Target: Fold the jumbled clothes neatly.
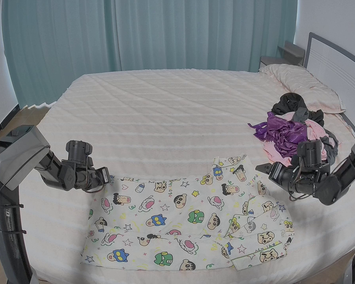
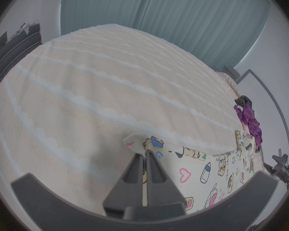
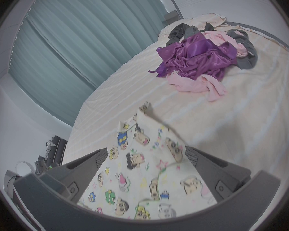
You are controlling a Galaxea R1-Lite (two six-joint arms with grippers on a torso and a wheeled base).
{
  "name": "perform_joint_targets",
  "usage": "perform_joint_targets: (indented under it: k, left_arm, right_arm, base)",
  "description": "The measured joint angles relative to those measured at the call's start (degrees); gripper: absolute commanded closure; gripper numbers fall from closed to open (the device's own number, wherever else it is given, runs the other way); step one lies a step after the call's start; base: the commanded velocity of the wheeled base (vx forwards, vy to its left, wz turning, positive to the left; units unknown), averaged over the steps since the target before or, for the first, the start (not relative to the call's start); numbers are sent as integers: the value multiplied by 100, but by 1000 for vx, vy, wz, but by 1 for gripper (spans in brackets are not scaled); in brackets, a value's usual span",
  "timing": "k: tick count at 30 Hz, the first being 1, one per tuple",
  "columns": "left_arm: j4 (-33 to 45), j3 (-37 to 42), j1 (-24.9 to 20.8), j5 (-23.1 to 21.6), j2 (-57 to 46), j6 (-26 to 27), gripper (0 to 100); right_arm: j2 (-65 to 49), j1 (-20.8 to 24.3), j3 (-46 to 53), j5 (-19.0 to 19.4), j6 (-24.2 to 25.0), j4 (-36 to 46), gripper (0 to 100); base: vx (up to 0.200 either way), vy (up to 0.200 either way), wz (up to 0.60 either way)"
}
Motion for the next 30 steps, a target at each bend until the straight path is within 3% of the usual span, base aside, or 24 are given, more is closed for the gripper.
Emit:
perform_joint_targets:
  k: [11, 15, 21, 22, 30]
  left_arm:
    - [28, -116, -2, 218, -171, -66, 100]
    - [49, -122, -24, 244, -207, -76, 100]
    - [57, -124, -39, 255, -232, -79, 100]
    - [60, -127, -39, 254, -232, -79, 100]
    - [57, -132, -44, 260, -229, -79, 100]
  right_arm:
    - [1451, -188, -2421, 50, -722, 1044, 0]
    - [1930, -169, -2934, 107, -1392, 1185, 0]
    - [2409, -21, -3429, 165, -1708, 1246, 0]
    - [2459, -1, -3496, 169, -1741, 1253, 100]
    - [2677, 85, -3912, 406, -1979, 1749, 100]
  base:
    - [0, 0, 0]
    - [0, 0, 0]
    - [0, 0, 0]
    - [0, 0, 0]
    - [0, 0, 0]
